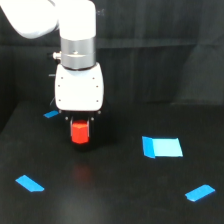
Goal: Pick up the red object from the table
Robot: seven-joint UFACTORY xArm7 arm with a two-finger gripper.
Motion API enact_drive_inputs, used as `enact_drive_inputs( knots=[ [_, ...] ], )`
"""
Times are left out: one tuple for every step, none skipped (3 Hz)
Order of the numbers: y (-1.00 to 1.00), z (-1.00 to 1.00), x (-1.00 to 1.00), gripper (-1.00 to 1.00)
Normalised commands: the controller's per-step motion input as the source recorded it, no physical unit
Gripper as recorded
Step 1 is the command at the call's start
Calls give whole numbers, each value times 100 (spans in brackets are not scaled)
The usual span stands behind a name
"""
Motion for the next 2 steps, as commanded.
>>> enact_drive_inputs(
  knots=[
    [-6, 88, 4, -100],
    [-4, 93, 5, -99]
  ],
)
